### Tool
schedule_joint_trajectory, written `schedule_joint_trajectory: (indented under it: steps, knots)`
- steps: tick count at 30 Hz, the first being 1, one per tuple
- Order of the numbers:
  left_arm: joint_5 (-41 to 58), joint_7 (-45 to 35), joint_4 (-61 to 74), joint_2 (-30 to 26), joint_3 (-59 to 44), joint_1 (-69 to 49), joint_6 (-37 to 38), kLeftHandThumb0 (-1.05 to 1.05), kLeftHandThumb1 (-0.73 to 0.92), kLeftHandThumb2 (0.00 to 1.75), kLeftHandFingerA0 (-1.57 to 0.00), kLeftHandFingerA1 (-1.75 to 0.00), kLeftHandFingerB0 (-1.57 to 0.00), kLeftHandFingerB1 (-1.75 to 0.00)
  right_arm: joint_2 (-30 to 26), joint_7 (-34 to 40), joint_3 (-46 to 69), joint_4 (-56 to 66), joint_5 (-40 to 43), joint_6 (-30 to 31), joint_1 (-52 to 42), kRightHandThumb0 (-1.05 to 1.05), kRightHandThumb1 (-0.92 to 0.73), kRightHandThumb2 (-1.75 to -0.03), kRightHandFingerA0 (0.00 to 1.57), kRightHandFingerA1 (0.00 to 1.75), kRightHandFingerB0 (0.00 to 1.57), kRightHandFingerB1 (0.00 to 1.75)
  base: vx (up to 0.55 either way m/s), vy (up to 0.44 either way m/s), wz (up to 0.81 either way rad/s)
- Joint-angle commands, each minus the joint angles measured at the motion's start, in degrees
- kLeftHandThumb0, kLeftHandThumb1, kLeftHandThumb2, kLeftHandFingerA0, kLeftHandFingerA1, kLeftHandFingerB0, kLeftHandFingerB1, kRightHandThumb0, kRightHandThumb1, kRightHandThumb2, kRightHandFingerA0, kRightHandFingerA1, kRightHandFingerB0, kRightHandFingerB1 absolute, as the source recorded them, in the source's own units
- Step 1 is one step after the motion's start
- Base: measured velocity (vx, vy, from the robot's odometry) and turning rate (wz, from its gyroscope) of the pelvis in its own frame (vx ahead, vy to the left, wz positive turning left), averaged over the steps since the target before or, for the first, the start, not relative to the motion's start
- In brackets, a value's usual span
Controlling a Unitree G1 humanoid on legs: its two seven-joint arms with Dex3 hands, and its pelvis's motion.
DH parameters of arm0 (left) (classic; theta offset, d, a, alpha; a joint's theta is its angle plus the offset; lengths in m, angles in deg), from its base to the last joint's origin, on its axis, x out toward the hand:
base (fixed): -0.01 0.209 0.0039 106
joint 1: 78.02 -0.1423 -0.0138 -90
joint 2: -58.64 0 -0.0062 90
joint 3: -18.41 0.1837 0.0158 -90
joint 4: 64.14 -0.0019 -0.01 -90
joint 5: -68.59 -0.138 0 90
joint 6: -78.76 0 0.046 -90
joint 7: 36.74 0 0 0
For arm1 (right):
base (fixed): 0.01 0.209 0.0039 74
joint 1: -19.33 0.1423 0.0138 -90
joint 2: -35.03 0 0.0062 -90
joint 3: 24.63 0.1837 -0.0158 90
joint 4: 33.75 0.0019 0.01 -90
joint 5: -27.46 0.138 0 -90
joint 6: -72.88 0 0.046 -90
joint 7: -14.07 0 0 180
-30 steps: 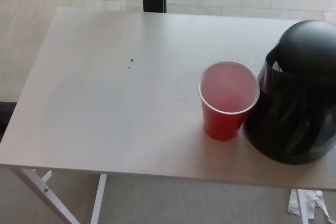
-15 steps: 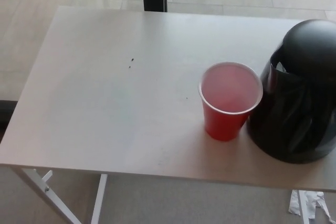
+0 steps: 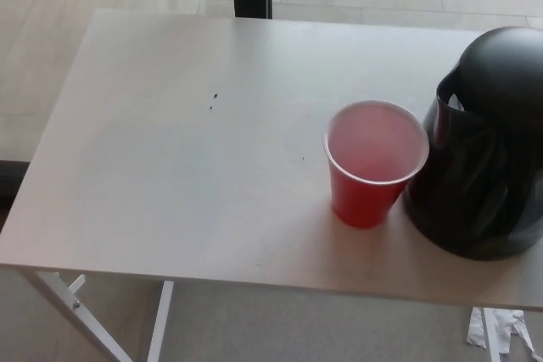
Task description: The robot uses its right hand to lift up a kettle kept on the middle of the desk by its handle and tilt it into a glass kept next to it to pour out water
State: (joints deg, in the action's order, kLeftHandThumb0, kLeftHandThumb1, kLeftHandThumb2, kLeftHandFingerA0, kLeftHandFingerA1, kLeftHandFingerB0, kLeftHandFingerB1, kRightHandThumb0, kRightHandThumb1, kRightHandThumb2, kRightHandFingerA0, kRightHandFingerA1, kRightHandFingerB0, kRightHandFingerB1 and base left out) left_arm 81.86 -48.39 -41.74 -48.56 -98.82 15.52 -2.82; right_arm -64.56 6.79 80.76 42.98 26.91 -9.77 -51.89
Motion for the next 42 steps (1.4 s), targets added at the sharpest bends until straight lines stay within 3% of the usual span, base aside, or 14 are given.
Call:
schedule_joint_trajectory:
  steps: [1,4,13,21,23,26,27,30,31,32,35,36,37,42]
  knots:
    - [0.1,0.6,-0.4,-0.8,-0.2,-0.3,1.4,-0.71,0.62,0.59,-0.80,-0.57,-0.56,-0.50,-3.5,-5.7,-0.9,1.9,1.3,-1.5,-0.7,-0.05,-0.67,-0.89,0.93,1.58,0.89,0.74,0.00,0.000,0.00]
    - [-0.4,0.6,-0.1,-0.9,0.2,-0.5,1.8,-0.70,0.64,0.60,-0.80,-0.58,-0.55,-0.50,-5.4,-8.6,-3.2,0.4,0.0,-7.1,-1.8,0.03,-0.43,-1.35,0.97,1.55,0.99,1.29,0.00,0.000,0.00]
    - [-0.4,0.5,-0.1,-1.2,0.3,-1.0,2.2,-0.69,0.66,0.60,-0.79,-0.57,-0.57,-0.51,-10.9,-10.1,-8.0,2.1,-4.3,-11.3,-5.2,-0.06,-0.46,-1.29,0.89,1.71,0.83,1.56,0.00,0.000,0.00]
    - [-0.2,0.9,-0.3,-1.4,0.1,-1.0,1.5,-0.71,0.66,0.60,-0.78,-0.56,-0.56,-0.51,-15.9,-12.1,-9.8,8.0,-5.3,-9.0,-8.9,-0.01,-0.51,-1.17,0.87,1.73,0.81,1.60,0.00,0.000,0.00]
    - [-0.1,0.9,-0.3,-1.3,0.1,-1.2,1.4,-0.75,0.52,0.78,-0.77,-0.63,-0.53,-0.56,-15.7,-11.7,-9.0,6.0,-4.4,-10.5,-9.3,-0.01,-0.49,-1.17,1.17,1.40,1.05,1.29,0.00,0.000,0.00]
    - [-0.3,0.9,-0.5,-1.2,0.2,-1.4,2.1,-0.74,0.67,0.60,-0.81,-0.58,-0.60,-0.52,-14.6,-10.9,-7.5,4.0,-3.2,-11.7,-9.5,-0.02,-0.48,-1.18,1.14,1.41,1.03,1.29,0.00,0.000,0.00]
    - [-0.2,0.9,-0.6,-1.2,0.1,-1.4,2.2,-0.73,0.67,0.60,-0.80,-0.57,-0.58,-0.51,-14.3,-10.6,-7.3,3.7,-3.2,-11.8,-9.5,-0.05,-0.45,-1.21,0.81,1.75,0.77,1.63,0.00,0.000,0.00]
    - [-0.1,0.9,-0.3,-1.3,0.0,-1.3,1.8,-0.73,0.67,0.60,-0.81,-0.58,-0.59,-0.52,-13.9,-6.3,-7.2,4.9,-7.0,-11.0,-9.9,-0.10,-0.51,-1.11,0.86,1.70,0.85,1.45,0.00,0.000,0.00]
    - [-0.1,1.1,0.3,-1.2,0.1,-1.4,1.4,-0.72,0.68,0.61,-0.86,-0.61,-0.60,-0.53,-13.3,-3.8,-7.1,8.1,-9.1,-5.9,-10.3,-0.15,-0.62,-0.84,0.91,1.67,0.87,1.09,0.00,0.000,0.00]
    - [-0.3,1.1,0.2,-1.3,0.3,-1.3,1.6,-0.69,0.69,0.61,-0.84,-0.59,-0.58,-0.51,-12.3,-2.7,-6.5,8.6,-8.8,-4.5,-10.2,-0.15,-0.64,-0.80,0.91,1.68,0.85,1.10,0.00,0.000,0.00]
    - [-0.1,1.1,0.1,-1.2,0.1,-1.4,1.0,-0.69,0.68,0.61,-0.80,-0.58,-0.57,-0.50,-7.6,-1.9,-2.9,9.4,-3.8,1.9,-8.6,-0.11,-0.51,-1.11,0.80,1.75,0.74,1.53,0.00,0.000,0.00]
    - [-0.2,1.3,0.1,-1.2,0.2,-1.5,1.1,-0.74,0.54,0.79,-0.78,-0.63,-0.53,-0.55,-5.9,-1.6,-1.5,9.6,-1.6,3.5,-7.7,-0.09,-0.49,-1.21,1.19,1.44,1.01,1.30,0.00,0.000,0.00]
    - [-0.3,1.4,0.0,-1.3,0.3,-1.4,1.1,-0.69,0.69,0.61,-0.81,-0.57,-0.57,-0.49,-3.2,-0.9,1.0,10.2,2.3,7.4,-5.9,-0.08,-0.43,-1.35,0.90,1.75,0.79,1.61,0.00,0.000,0.00]
    - [-1.2,2.1,-0.1,-1.6,0.9,-1.3,1.6,-0.72,0.70,0.62,-0.81,-0.56,-0.56,-0.50,-0.4,1.1,4.7,10.9,3.8,17.7,-0.6,-0.08,-0.61,-0.94,0.85,1.75,0.57,1.69,0.00,0.000,0.00]
